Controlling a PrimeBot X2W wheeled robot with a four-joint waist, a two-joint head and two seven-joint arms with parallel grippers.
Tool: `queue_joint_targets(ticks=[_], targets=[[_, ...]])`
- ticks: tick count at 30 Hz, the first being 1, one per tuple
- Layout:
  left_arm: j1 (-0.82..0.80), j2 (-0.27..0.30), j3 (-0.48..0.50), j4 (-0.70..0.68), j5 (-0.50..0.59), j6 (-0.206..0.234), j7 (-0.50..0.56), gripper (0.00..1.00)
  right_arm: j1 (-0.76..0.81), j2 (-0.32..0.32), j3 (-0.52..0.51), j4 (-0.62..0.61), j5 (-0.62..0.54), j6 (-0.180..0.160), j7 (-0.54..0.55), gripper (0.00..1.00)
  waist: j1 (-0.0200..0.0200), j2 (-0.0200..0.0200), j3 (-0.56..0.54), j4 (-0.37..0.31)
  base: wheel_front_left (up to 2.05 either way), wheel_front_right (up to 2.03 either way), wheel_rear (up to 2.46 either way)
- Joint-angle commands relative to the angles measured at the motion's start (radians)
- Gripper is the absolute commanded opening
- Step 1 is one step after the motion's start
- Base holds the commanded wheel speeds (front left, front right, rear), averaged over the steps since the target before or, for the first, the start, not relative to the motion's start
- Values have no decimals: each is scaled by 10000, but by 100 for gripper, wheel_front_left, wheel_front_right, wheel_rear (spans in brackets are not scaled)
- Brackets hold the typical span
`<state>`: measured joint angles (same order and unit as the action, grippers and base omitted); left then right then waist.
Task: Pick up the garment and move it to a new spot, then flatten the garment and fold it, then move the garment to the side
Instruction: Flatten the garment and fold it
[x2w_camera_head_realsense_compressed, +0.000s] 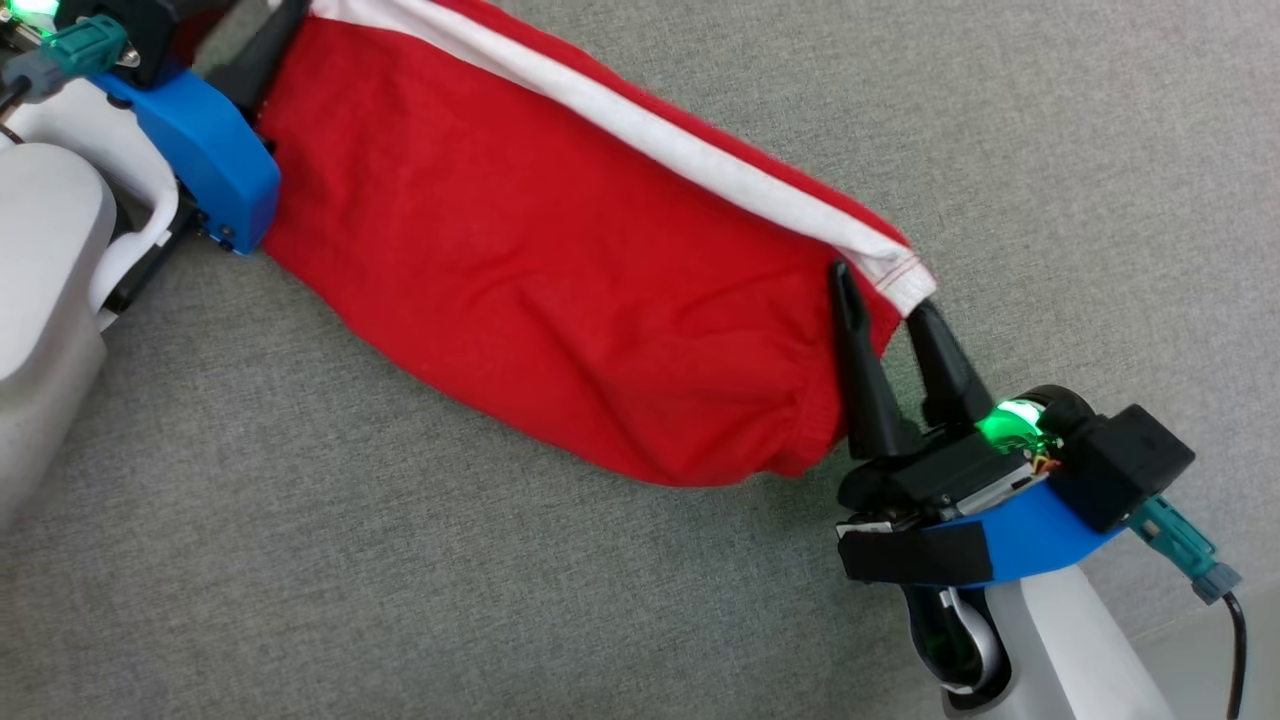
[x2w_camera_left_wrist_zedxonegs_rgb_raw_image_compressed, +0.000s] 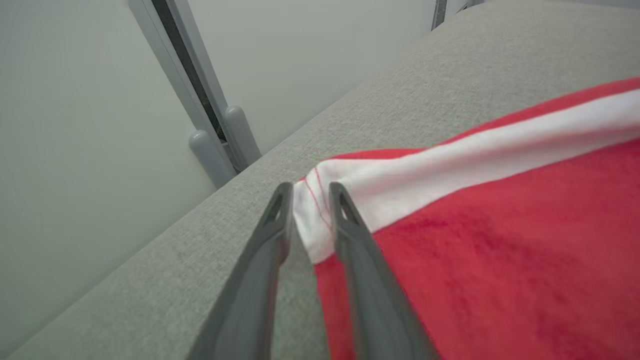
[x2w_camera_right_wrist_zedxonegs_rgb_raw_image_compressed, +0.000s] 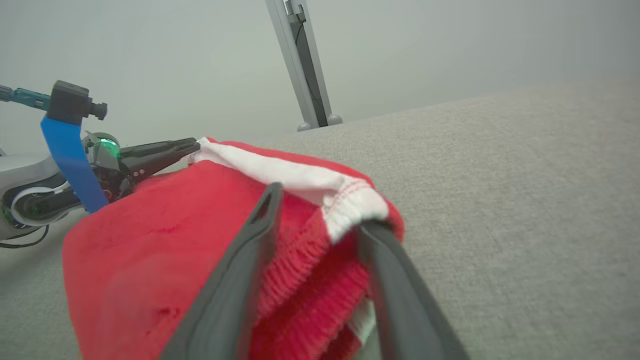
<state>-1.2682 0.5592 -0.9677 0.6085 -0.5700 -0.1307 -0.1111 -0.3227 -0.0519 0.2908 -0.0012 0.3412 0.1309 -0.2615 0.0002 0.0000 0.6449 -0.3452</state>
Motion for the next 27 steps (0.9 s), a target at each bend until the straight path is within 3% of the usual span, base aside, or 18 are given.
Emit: queue_joint_targets(ticks=[1, 16, 22, 27], targets=[[-134, 27, -64, 166, -123, 13, -272, 100, 142, 17, -183, -16, 37, -3, -52, 100, -2, 0, -97, 66, 0, 0, 0], [381, 179, -380, 517, -1059, 12, -1153, 100, 2282, 19, -2392, -1920, -1343, -3, -51, 100, -2, 0, -899, 285, 0, 0, 0], [658, 389, -925, -41, -2017, 10, -485, 100, 2500, 19, -2507, -2269, -1536, -3, -30, 100, -2, 0, -978, 462, 0, 0, 0], [879, 858, -1561, -651, -3388, 12, 934, 100, 2366, 18, -2474, -2307, -1592, -3, -30, 100, -2, 0, -973, 516, 0, 0, 0]])
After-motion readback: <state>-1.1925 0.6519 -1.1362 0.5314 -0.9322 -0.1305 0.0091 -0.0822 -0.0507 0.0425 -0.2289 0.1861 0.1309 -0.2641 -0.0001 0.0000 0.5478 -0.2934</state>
